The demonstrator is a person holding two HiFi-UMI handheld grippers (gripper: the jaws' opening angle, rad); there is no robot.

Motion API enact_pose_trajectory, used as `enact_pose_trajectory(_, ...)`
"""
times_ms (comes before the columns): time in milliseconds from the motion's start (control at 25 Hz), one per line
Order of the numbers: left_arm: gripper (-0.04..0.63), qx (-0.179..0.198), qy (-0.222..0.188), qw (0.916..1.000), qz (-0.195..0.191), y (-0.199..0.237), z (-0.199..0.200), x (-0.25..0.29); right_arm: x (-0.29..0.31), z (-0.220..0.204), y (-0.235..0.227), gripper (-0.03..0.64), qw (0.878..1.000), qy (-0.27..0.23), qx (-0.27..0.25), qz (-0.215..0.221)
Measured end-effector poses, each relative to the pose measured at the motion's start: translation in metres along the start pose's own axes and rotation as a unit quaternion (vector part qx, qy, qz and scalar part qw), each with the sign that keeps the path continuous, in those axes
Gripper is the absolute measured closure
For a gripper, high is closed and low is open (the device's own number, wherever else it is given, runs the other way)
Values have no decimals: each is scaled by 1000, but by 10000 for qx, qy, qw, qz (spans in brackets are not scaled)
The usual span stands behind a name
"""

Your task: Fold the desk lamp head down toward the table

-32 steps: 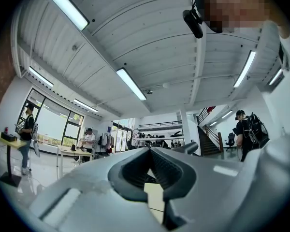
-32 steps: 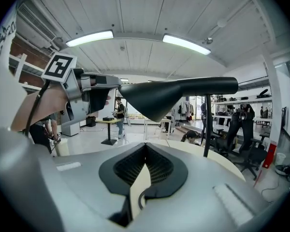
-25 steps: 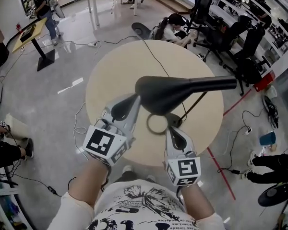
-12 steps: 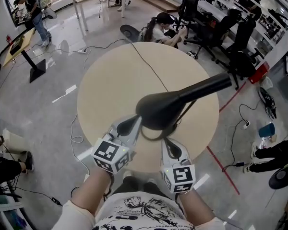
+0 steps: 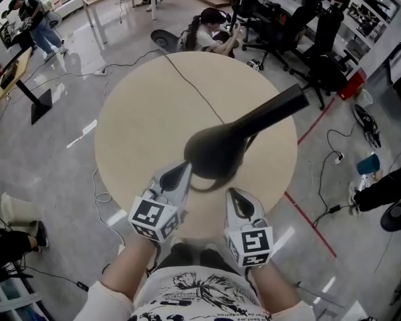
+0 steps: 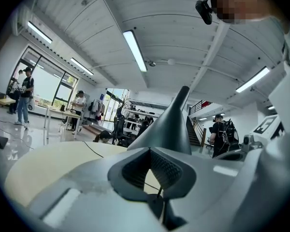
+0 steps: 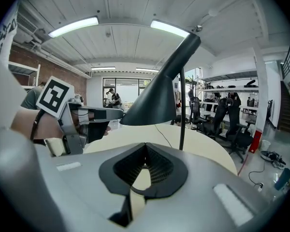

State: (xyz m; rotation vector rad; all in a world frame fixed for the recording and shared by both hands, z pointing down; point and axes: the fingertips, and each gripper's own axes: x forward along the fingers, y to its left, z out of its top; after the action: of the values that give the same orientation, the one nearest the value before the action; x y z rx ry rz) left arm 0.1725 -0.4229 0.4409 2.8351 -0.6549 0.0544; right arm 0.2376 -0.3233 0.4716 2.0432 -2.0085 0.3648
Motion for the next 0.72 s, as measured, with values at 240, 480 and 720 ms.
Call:
enact_pose_trajectory(240, 591, 122, 96, 9998, 144, 0, -1, 2, -4, 6, -8, 607, 9999, -128, -22, 4)
enact_pose_trajectory(480, 591, 447, -254, 9968, 606, -11, 28, -9, -13, 20, -15, 607, 9989, -408, -121, 211)
enact_pose_trajectory(720, 591, 593, -459, 9918, 1037, -53, 23, -48, -33, 24, -10, 607, 9952, -702, -177, 653)
